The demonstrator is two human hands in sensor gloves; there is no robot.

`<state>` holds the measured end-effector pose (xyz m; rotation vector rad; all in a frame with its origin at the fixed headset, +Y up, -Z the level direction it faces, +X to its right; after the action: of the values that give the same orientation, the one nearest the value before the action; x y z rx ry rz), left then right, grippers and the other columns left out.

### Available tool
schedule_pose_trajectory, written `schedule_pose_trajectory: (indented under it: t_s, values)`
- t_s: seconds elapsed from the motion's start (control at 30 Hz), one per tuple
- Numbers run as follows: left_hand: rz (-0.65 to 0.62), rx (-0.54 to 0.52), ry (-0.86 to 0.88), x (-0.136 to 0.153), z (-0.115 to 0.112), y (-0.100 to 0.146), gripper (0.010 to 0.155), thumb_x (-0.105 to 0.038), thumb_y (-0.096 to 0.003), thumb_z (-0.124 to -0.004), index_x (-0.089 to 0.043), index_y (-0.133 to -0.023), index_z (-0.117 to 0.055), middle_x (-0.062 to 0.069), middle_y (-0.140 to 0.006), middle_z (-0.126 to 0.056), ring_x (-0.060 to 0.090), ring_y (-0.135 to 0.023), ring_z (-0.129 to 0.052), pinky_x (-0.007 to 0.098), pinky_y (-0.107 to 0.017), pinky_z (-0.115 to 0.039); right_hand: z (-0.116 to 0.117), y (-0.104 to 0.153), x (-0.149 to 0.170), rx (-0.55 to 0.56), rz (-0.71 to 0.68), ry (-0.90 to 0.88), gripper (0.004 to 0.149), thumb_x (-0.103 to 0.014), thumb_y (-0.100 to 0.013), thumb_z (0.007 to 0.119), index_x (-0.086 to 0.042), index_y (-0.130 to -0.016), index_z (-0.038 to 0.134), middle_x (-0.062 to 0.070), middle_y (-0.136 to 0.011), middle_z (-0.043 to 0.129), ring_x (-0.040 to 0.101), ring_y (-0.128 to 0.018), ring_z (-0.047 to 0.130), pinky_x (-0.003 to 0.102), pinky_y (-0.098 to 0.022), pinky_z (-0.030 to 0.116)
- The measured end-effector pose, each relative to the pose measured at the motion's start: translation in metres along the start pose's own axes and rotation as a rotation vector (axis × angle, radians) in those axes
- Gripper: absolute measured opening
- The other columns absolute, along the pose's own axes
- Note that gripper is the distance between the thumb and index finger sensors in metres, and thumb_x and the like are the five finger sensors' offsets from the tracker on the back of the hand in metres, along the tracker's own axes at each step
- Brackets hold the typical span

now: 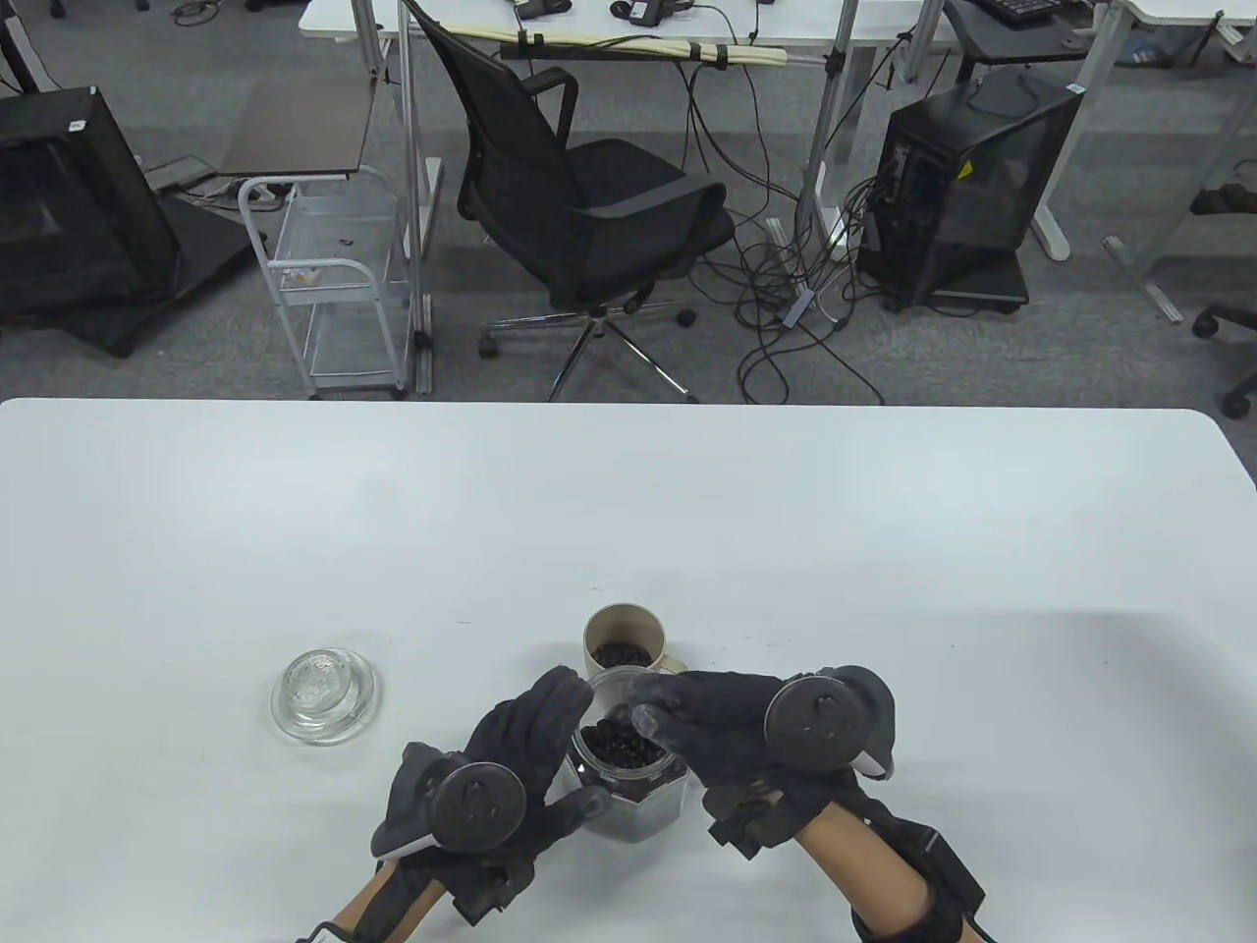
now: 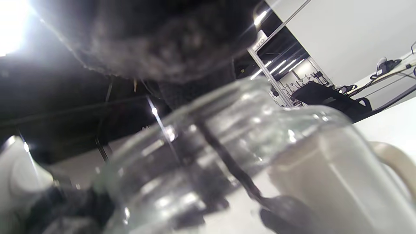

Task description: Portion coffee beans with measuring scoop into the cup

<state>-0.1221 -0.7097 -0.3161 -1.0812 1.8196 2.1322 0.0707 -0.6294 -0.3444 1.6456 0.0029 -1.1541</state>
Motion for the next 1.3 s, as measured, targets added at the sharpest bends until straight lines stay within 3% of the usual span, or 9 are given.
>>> schedule_pose_trajectory:
  t_s: [0.1,0.27,0.57,0.83,1.3]
  values:
    - [0.000,0.000,0.001,0.000,0.000,0.000,0.094,-0.076,-0.0505,-0.053,-0.020,-0.113,-0.011,0.013,-0.124,-0.026,0.036,-0.110,-0.063,0.064,-0.077,-0.058,0.009,0.000,-0.001,-0.063,0.054,0.087,0.046,-0.047,-0.049,0.085,-0.014,-0.079,0.096,0.016,-0.051,0.109,0.006,-0.011,0.097,0.019,-0.005,0.080]
    - [0.000,0.000,-0.001,0.000,0.000,0.000,0.094,-0.076,-0.0505,-0.053,-0.020,-0.113,-0.011,0.014,-0.124,-0.026,0.036,-0.110,-0.063,0.064,-0.077,-0.058,0.016,-0.001,-0.001,-0.107,0.060,0.003,0.044,-0.045,-0.049,0.086,-0.012,-0.076,0.098,0.018,-0.048,0.108,0.007,-0.013,0.098,0.020,-0.006,0.081]
    - [-0.001,-0.001,-0.002,0.000,0.000,0.000,0.094,-0.076,-0.0506,-0.053,-0.020,-0.113,-0.011,0.014,-0.124,-0.026,0.036,-0.110,-0.063,0.064,-0.077,-0.057,0.014,0.000,0.012,-0.077,0.118,-0.127,0.043,-0.045,-0.050,0.085,-0.010,-0.070,0.099,0.017,-0.042,0.108,0.008,-0.011,0.100,0.020,-0.005,0.082]
    - [-0.003,0.000,-0.004,-0.001,0.000,0.000,0.094,-0.076,-0.0504,-0.053,-0.020,-0.113,-0.011,0.013,-0.124,-0.026,0.036,-0.110,-0.063,0.064,-0.077,-0.057,0.025,0.006,0.049,-0.082,0.340,-0.412,0.044,-0.044,-0.050,0.086,-0.006,-0.069,0.099,0.017,-0.037,0.108,0.004,-0.009,0.100,0.018,-0.001,0.082]
    - [-0.004,0.002,-0.003,-0.001,-0.001,0.000,0.094,-0.076,-0.0505,-0.053,-0.020,-0.113,-0.011,0.014,-0.124,-0.026,0.036,-0.110,-0.063,0.064,-0.077,-0.058,0.029,0.020,0.076,0.038,0.525,-0.745,0.045,-0.044,-0.052,0.084,-0.005,-0.068,0.098,0.016,-0.033,0.108,0.000,-0.008,0.103,0.013,0.002,0.085]
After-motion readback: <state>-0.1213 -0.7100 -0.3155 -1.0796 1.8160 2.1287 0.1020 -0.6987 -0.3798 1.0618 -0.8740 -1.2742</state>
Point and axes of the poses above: the tracker on the back of each hand, its own x axis roughly to the little-finger side, its own y axis roughly from the fingertips to the wrist, z = x × y, the point moved 5 cm from there along -y, roughly from the wrist to the fingertips
